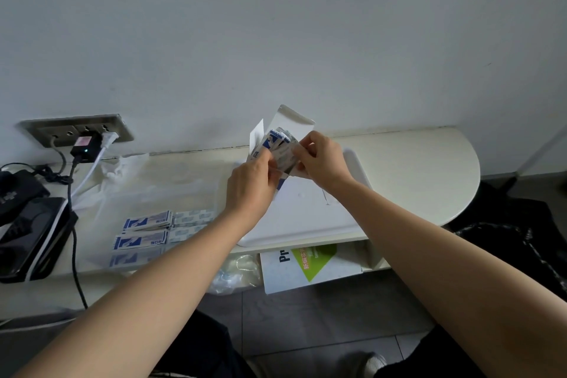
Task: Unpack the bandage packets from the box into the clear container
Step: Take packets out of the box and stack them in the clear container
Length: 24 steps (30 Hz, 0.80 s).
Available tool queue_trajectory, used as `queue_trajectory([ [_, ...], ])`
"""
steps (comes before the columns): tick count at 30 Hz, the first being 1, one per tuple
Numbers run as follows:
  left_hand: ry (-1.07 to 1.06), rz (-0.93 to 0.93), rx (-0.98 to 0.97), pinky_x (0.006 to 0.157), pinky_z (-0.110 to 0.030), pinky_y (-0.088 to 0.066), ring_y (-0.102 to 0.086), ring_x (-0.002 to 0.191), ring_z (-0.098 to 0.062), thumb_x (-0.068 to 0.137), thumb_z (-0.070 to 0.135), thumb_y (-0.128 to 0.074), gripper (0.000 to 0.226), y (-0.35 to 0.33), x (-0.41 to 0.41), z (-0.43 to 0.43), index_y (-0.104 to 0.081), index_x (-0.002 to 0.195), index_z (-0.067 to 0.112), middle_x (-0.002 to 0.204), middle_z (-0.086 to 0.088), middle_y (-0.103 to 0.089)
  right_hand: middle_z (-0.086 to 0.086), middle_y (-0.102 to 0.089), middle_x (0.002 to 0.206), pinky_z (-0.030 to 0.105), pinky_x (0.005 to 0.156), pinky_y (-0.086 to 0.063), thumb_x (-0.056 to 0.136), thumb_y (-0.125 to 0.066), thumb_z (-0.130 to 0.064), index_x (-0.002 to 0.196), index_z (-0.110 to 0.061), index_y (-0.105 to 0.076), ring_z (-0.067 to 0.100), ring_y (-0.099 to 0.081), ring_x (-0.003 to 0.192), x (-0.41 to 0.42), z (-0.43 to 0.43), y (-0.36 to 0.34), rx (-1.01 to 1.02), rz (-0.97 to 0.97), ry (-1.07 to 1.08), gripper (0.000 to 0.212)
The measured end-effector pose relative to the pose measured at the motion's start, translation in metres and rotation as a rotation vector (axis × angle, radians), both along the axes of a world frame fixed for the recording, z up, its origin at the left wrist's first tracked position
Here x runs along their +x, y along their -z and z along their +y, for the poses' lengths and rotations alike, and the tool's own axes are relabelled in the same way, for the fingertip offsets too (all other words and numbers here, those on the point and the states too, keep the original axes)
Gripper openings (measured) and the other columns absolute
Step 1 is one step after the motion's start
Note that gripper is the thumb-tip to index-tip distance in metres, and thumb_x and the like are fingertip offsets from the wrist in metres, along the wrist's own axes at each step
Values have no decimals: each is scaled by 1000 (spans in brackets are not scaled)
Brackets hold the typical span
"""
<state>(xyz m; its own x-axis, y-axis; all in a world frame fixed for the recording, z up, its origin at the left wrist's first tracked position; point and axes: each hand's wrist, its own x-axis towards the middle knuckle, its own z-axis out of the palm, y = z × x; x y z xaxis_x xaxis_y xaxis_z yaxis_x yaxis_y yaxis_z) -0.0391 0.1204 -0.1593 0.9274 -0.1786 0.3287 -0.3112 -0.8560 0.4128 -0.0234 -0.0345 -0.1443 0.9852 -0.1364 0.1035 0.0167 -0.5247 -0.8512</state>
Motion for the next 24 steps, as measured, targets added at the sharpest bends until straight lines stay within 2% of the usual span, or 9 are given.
queue_trajectory([
  [2,-3,-4,8,60,-33,-39,-61,76,-33,93,26,-55,15,-1,0,1,-51,100,13,91,-6,-69,12,-69,73,27,53,-55,92,-58,-16,84,-11,-55,15,-64,55,0,1,-2,58,-2,-5,10],
  [4,-10,-2,14,60,-32,-37,-61,79,-33,93,28,-55,19,-3,0,2,-52,105,13,94,-8,-69,6,-69,71,31,56,-58,92,-58,-15,86,-10,-58,13,-65,54,1,1,-3,111,-33,18,7],
  [7,-13,20,32,61,-32,-40,-62,82,-33,93,31,-55,24,-5,1,3,-51,110,14,96,-8,-69,0,-68,67,31,56,-56,92,-57,-14,91,-12,-66,13,-66,55,5,-1,-4,77,-69,36,10],
  [10,-10,55,33,63,-35,-47,-62,80,-30,92,33,-57,21,-6,0,4,-50,103,16,93,-2,-69,3,-69,68,31,57,-54,91,-57,-11,89,-11,-70,16,-67,58,5,0,-5,33,-37,-21,13],
  [14,-4,66,45,60,-31,-43,-62,77,-27,91,38,-56,23,-7,-2,4,-48,99,18,89,2,-68,6,-70,73,34,67,-54,88,-59,-12,87,-11,-72,24,-67,71,5,6,-4,-47,-28,-58,13],
  [18,-31,94,46,61,-34,-43,-62,82,-31,91,38,-58,26,-8,-1,6,-49,100,15,91,-1,-68,6,-69,71,29,60,-44,89,-57,-14,85,-10,-69,21,-59,65,6,7,-7,-50,-71,-2,14],
  [21,-56,89,7,60,-33,-43,-63,81,-32,91,38,-58,28,-7,2,10,-51,104,14,91,-3,-68,4,-69,67,29,59,-48,90,-56,-14,85,-10,-67,17,-60,61,8,3,-13,72,-82,80,13],
  [24,-107,119,-57,59,-30,-36,-60,76,-28,91,37,-57,26,-4,5,14,-52,100,13,90,-4,-68,5,-68,70,25,56,-49,91,-53,-12,92,-6,-67,14,-64,64,10,-6,-19,330,-62,162,15],
])
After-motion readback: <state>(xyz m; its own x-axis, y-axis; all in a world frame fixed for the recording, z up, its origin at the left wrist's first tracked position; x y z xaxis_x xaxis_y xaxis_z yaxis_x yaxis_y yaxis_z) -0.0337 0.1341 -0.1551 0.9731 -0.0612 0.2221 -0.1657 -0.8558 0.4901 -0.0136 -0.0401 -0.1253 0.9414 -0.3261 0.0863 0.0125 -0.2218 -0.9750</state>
